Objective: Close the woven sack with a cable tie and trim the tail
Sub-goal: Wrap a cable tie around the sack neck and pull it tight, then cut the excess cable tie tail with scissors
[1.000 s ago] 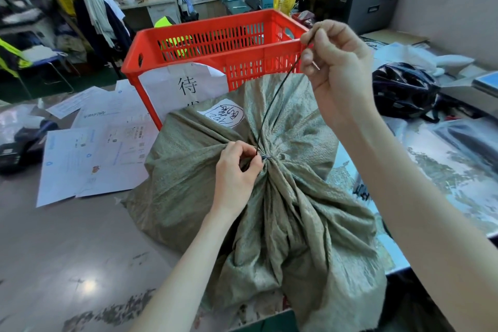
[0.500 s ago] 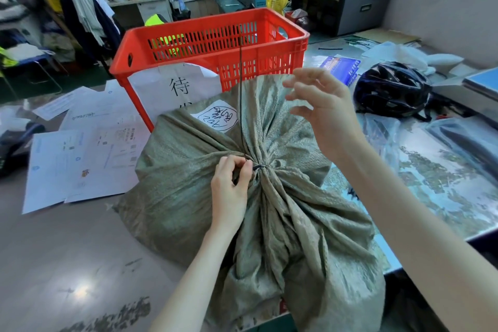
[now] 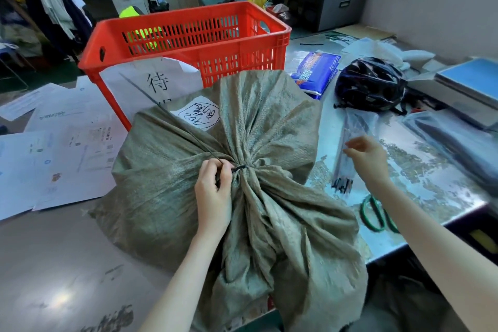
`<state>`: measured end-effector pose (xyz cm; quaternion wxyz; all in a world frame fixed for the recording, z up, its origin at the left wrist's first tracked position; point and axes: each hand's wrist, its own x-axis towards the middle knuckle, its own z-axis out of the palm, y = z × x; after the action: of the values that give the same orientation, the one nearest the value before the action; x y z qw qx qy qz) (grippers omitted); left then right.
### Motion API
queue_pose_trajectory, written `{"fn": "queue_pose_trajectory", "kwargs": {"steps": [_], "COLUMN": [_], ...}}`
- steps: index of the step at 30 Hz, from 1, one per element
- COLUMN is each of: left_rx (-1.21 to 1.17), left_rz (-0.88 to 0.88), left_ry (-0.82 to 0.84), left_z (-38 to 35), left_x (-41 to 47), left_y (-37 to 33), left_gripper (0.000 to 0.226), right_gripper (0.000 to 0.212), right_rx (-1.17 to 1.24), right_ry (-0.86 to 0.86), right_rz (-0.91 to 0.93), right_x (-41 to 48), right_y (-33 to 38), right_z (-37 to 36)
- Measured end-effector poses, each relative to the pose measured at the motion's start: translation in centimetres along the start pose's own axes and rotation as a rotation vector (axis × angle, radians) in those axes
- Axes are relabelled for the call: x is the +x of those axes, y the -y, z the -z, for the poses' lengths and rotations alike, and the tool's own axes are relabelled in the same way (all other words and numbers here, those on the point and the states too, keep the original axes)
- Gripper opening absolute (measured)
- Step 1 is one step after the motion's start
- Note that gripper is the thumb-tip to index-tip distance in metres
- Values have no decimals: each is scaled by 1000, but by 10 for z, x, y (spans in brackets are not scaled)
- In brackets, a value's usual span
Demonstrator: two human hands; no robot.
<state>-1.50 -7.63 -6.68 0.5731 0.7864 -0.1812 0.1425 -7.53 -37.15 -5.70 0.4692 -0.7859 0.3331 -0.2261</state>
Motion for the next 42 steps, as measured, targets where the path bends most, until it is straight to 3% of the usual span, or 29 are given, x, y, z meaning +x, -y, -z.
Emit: {"fn": "queue_pose_trajectory", "kwargs": {"steps": [5, 11, 17, 21, 26, 32, 37, 42], "left_rx": [6, 5, -15, -18, -30, -19, -23, -28], "left_rz": [-21, -13, -2, 4, 10, 9, 9, 23], "left_ry": [-9, -6, -3, 3, 8, 8, 5, 17], "left_z": [-2, -2, -2, -1, 0, 0, 0, 1], "left_x": [0, 0, 0, 0, -1, -1, -1, -1], "left_y": [3, 7, 9, 10, 9, 9, 8, 9], "left_gripper": [14, 12, 16, 20, 22, 25, 24, 22], "right_gripper": [21, 36, 52, 47, 61, 59, 76, 53], "right_rx": [-381, -735, -733, -783, -908, -790, -514, -217], "right_ry": [-42, 83, 173, 157, 138, 59, -51, -198], "right_rz": [-136, -275, -342, -303, -395, -402, -438, -423], "right_x": [0, -10, -16, -18, -17, -17, -9, -12], "right_y": [-56, -102, -110, -117, -118, -128, -138, -98], "right_z": [21, 29, 21, 15, 16, 15, 20, 16]}}
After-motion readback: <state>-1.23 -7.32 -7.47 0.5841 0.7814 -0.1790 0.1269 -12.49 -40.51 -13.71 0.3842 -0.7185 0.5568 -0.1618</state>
